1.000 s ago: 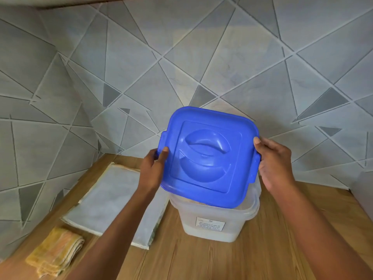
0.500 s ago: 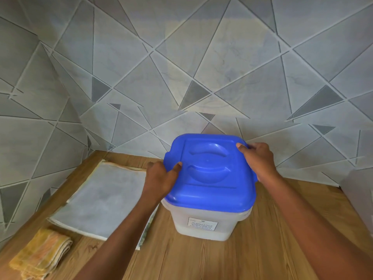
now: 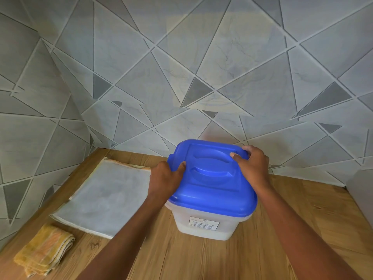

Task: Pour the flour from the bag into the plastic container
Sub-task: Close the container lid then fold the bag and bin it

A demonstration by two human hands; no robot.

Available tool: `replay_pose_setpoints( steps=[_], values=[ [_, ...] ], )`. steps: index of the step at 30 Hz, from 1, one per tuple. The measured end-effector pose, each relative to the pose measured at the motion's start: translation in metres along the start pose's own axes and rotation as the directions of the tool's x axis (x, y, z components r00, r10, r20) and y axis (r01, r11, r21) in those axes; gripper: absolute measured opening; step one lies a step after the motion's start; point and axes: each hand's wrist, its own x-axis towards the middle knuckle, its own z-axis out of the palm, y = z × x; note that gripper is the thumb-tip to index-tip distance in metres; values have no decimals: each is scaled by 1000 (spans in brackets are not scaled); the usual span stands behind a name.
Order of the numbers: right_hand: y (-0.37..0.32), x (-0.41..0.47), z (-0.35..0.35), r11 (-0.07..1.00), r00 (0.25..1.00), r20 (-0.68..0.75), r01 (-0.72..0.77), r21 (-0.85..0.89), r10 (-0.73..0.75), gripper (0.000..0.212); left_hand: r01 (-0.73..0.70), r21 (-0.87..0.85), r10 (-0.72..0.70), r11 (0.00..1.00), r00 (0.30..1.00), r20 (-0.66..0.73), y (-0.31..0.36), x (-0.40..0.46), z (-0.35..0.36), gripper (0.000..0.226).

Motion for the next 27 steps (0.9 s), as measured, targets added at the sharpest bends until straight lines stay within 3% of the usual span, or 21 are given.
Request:
replay_pose_setpoints(
  steps=[6, 15, 18, 21, 23, 25, 27],
  values=[
    [-1, 2, 5, 999, 999, 16, 36, 15, -37, 40, 41, -4, -41, 999, 999, 12, -3, 6, -3, 53],
    [0, -17, -5, 996, 999, 42, 9, -88, -6, 49, -40, 76, 31, 996, 994, 108, -11, 9, -4, 52],
    [-1, -29, -11, 994, 992, 58, -108, -18, 109, 55, -34, 50, 30, 998, 996, 81, -16, 7, 0, 55],
    [-4, -35, -14, 930, 936, 92, -349, 116, 340, 98, -39, 50, 36, 998, 996, 77, -15, 8, 2, 56],
    [-2, -36, -14, 847, 870, 167, -491, 203, 464, 110, -40, 37, 37, 999, 997, 74, -16, 9, 3, 57],
    [4, -38, -14, 744, 796, 316, -600, 295, 516, 99, -46, 26, 44, 999, 996, 73, -18, 9, 3, 57],
    [8, -39, -14, 706, 768, 389, -631, 322, 510, 81, -53, 23, 52, 998, 996, 68, -19, 9, 4, 57]
  ],
)
